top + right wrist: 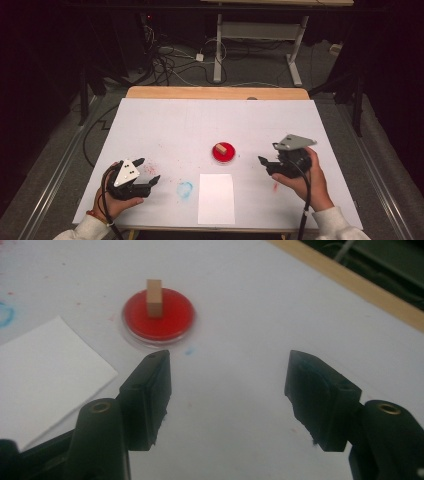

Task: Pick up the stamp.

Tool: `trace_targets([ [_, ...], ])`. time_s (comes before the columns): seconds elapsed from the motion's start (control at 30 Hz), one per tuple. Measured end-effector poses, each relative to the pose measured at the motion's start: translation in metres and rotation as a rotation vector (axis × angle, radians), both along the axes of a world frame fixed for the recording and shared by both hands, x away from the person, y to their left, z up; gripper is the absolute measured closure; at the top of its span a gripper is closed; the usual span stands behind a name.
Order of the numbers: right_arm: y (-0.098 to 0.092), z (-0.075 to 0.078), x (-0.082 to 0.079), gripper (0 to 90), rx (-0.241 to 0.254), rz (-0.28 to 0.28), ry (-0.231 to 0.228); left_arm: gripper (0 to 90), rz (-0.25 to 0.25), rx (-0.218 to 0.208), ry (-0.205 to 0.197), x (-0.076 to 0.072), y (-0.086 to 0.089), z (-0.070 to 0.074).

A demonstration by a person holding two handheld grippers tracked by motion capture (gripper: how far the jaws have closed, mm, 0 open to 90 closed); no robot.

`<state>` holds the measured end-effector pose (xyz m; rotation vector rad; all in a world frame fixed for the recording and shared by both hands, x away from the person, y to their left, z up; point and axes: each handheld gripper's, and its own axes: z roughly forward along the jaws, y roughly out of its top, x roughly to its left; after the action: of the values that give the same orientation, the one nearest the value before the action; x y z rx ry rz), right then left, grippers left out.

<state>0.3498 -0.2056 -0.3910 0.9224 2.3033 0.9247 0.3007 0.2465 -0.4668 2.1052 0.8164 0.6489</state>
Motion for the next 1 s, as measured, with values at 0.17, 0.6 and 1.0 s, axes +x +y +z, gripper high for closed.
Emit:
trace_targets([
  [0.17, 0.037, 0.003, 0.029, 40.9, -0.054, 0.057, 0.088, 22.1, 0.002, -0.002, 0.005, 0.000, 0.002, -0.001],
  [0.6, 0.114, -0.019, 0.080, 51.0, -0.187, 0.136, 0.256, 21.8, -0.007, -0.014, 0.004, -0.001, 0.006, -0.001],
  [1.0, 0.131, -0.040, 0.099, 72.2, -0.214, 0.134, 0.320, 21.8, -0.030, -0.004, 0.020, 0.000, 0.009, -0.002],
])
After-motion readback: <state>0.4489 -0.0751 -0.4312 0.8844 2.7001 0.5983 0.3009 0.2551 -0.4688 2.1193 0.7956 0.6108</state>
